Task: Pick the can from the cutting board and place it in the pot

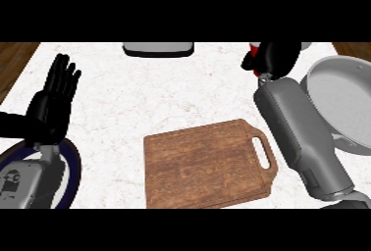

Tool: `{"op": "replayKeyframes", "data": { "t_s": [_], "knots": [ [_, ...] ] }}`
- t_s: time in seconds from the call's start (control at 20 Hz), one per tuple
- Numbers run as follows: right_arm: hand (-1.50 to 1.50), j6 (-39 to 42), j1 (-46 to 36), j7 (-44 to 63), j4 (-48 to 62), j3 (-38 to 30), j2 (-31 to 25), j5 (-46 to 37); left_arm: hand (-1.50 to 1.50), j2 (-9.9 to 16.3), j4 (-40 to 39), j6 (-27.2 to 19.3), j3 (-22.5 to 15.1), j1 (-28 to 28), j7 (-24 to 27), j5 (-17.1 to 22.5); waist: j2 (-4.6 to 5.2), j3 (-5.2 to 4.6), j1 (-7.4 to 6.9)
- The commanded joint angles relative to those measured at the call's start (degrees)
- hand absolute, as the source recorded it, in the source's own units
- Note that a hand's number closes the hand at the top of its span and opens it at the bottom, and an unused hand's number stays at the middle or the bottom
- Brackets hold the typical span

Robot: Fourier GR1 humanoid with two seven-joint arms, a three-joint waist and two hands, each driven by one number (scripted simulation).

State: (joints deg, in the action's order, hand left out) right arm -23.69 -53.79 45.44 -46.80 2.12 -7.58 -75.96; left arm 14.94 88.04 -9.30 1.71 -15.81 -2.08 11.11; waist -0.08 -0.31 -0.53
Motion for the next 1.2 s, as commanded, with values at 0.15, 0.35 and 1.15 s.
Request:
{"op": "replayKeyframes", "data": {
  "t_s": [0.15, 0.35, 1.15],
  "knots": [
    [1.50, -1.20, -6.00, 22.38, 1.47, -0.75, -2.72, -15.44, 0.00, -0.69, -1.71, 0.05, 0.33, 0.64, 1.87, -0.52, 0.18, 0.22, 0.21],
    [1.50, 1.96, -1.15, 23.25, -2.19, -2.65, -2.02, -15.15, 0.00, -0.76, -2.68, -0.52, 0.67, -0.10, 1.85, -1.52, -0.01, 0.28, 0.98],
    [1.50, 0.91, 23.54, 0.92, -18.93, -14.84, -17.18, 1.92, 0.00, -2.21, 0.36, 1.32, 1.33, 4.08, 3.11, -1.80, 0.06, 0.31, 0.67]
  ]
}}
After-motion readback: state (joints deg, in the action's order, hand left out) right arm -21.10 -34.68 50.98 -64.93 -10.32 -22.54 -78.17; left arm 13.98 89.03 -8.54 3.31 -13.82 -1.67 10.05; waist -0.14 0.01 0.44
